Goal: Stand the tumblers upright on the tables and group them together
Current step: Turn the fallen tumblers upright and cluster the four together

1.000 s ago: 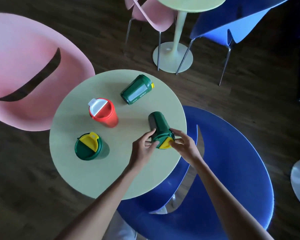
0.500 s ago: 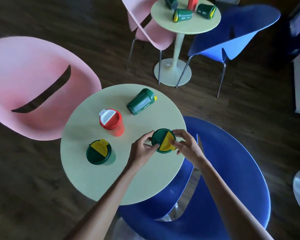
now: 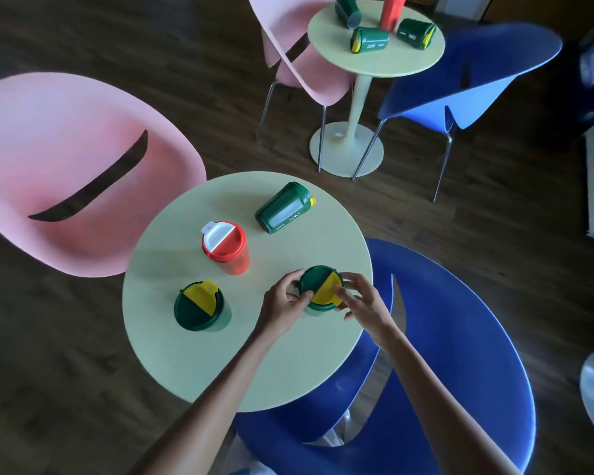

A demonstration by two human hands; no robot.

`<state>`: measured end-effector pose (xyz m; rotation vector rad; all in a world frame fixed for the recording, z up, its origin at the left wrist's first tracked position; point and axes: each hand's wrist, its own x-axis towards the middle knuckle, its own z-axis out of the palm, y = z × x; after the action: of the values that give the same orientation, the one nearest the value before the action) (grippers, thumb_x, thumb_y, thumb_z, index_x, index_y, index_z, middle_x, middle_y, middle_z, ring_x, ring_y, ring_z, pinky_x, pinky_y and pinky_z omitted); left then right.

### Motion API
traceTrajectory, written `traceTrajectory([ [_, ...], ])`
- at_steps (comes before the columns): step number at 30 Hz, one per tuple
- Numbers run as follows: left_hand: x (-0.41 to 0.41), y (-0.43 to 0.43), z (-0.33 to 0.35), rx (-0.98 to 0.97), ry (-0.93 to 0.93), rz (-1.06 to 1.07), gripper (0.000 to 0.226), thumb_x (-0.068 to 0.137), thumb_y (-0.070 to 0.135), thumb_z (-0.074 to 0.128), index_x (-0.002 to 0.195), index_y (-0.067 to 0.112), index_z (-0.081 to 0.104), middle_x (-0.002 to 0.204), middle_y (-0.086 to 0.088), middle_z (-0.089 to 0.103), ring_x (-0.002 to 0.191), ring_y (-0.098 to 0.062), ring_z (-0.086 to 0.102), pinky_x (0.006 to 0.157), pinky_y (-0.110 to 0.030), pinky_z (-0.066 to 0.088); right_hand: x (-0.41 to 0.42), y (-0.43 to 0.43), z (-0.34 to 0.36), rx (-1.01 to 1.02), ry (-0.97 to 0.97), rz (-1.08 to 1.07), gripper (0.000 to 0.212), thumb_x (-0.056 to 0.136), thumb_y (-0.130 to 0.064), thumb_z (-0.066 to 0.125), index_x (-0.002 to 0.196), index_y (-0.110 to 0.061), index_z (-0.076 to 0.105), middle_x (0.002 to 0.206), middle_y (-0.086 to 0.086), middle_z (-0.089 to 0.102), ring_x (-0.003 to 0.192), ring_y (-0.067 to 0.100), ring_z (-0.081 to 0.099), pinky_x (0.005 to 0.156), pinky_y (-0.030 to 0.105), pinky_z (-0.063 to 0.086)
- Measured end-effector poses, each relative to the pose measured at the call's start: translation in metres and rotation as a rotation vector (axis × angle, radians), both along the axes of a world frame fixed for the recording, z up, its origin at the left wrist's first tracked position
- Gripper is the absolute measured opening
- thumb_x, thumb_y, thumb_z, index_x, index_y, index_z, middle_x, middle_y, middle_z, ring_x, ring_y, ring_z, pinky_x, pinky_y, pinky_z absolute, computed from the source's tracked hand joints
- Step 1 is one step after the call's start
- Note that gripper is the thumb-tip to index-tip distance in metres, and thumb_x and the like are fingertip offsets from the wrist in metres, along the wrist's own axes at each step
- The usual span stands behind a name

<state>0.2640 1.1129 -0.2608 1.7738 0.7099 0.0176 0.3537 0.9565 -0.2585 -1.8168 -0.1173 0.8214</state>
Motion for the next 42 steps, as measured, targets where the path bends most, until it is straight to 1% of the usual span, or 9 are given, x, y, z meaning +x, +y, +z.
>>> traceTrajectory([
  [16, -0.001, 0.016, 0.004, 0.009, -0.01, 0.012, 0.035, 0.086, 0.028, 0.066, 0.119, 0.019, 0.058, 0.109, 0.004, 0.062, 0.078, 0.004, 0.061, 0.062, -0.004, 0.043, 0.011, 0.002, -0.001, -0.147, -0.188, 0.042, 0.033, 0.09, -0.037, 0.06, 0.12, -0.026, 0.055, 0.114, -0.002, 0.062, 0.096, 0.014, 0.063, 0.079, 0.028, 0.051],
  [21, 0.021, 0.057, 0.028, 0.07, -0.132, -0.034, 0.029, 0.084, 0.033, 0.066, 0.111, 0.025, 0.06, 0.105, 0.003, 0.068, 0.09, -0.009, 0.065, 0.083, -0.023, 0.05, 0.034, 0.021, 0.017, -0.118, -0.282, 0.008, 0.031, 0.09, -0.036, 0.061, 0.117, -0.022, 0.059, 0.112, -0.002, 0.065, 0.096, 0.008, 0.062, 0.079, 0.021, 0.049],
  [24, 0.046, 0.091, 0.045, 0.07, -0.166, -0.061, 0.037, 0.08, 0.037, 0.065, 0.113, 0.021, 0.06, 0.102, 0.003, 0.069, 0.09, -0.012, 0.066, 0.082, -0.024, 0.051, 0.052, 0.043, 0.028, -0.126, -0.339, 0.028, 0.031, 0.09, -0.035, 0.06, 0.117, -0.019, 0.06, 0.11, -0.001, 0.066, 0.094, 0.007, 0.062, 0.073, 0.015, 0.046],
  [26, 0.066, 0.113, 0.052, 0.078, -0.167, -0.051, 0.04, 0.077, 0.037, 0.066, 0.112, 0.02, 0.061, 0.101, 0.001, 0.07, 0.087, -0.013, 0.068, 0.079, -0.024, 0.053, 0.064, 0.059, 0.032, -0.139, -0.357, 0.035, 0.03, 0.089, -0.036, 0.061, 0.115, -0.02, 0.06, 0.108, 0.0, 0.067, 0.093, 0.01, 0.063, 0.078, 0.023, 0.05],
  [29, 0.095, 0.147, 0.049, 0.168, -0.077, -0.099, 0.035, 0.083, 0.023, 0.069, 0.116, 0.014, 0.061, 0.104, -0.006, 0.068, 0.087, -0.015, 0.065, 0.074, -0.012, 0.048, 0.081, 0.086, 0.034, -0.172, -0.378, 0.049, 0.032, 0.088, -0.038, 0.062, 0.115, -0.022, 0.06, 0.106, -0.001, 0.067, 0.094, 0.013, 0.064, 0.081, 0.03, 0.051],
  [33, 0.128, 0.181, 0.03, 0.174, 0.122, -0.205, 0.041, 0.084, 0.027, 0.069, 0.121, 0.013, 0.057, 0.114, -0.008, 0.064, 0.097, -0.018, 0.061, 0.086, -0.026, 0.046, 0.103, 0.122, 0.023, -0.263, -0.305, 0.069, 0.037, 0.088, -0.038, 0.061, 0.12, -0.018, 0.057, 0.106, 0.0, 0.062, 0.093, 0.014, 0.058, 0.061, 0.019, 0.041],
  [36, 0.146, 0.194, 0.005, 0.159, 0.293, -0.293, 0.047, 0.083, 0.028, 0.07, 0.123, 0.01, 0.054, 0.116, -0.01, 0.062, 0.096, -0.017, 0.059, 0.083, -0.025, 0.043, 0.123, 0.142, -0.002, -0.357, -0.223, 0.115, 0.046, 0.087, -0.04, 0.06, 0.124, -0.015, 0.052, 0.116, 0.005, 0.063, 0.098, 0.019, 0.058, 0.072, 0.026, 0.044],
  [39, 0.159, 0.206, -0.02, 0.176, 0.398, -0.37, 0.065, 0.076, 0.035, 0.076, 0.128, 0.008, 0.05, 0.121, -0.008, 0.059, 0.105, -0.019, 0.059, 0.095, -0.029, 0.044, 0.141, 0.157, -0.028, -0.413, -0.119, 0.118, 0.059, 0.085, -0.047, 0.06, 0.13, -0.011, 0.047, 0.122, 0.008, 0.059, 0.106, 0.022, 0.058, 0.078, 0.028, 0.043],
  [42, 0.17, 0.215, -0.034, 0.221, 0.46, -0.395, 0.077, 0.073, 0.039, 0.077, 0.136, 0.011, 0.042, 0.122, -0.005, 0.055, 0.107, -0.018, 0.054, 0.092, -0.028, 0.042, 0.154, 0.172, -0.047, -0.36, 0.078, 0.042, 0.064, 0.083, -0.054, 0.061, 0.122, -0.004, 0.052, 0.11, 0.01, 0.062, 0.099, 0.024, 0.062, 0.083, 0.035, 0.052],
])
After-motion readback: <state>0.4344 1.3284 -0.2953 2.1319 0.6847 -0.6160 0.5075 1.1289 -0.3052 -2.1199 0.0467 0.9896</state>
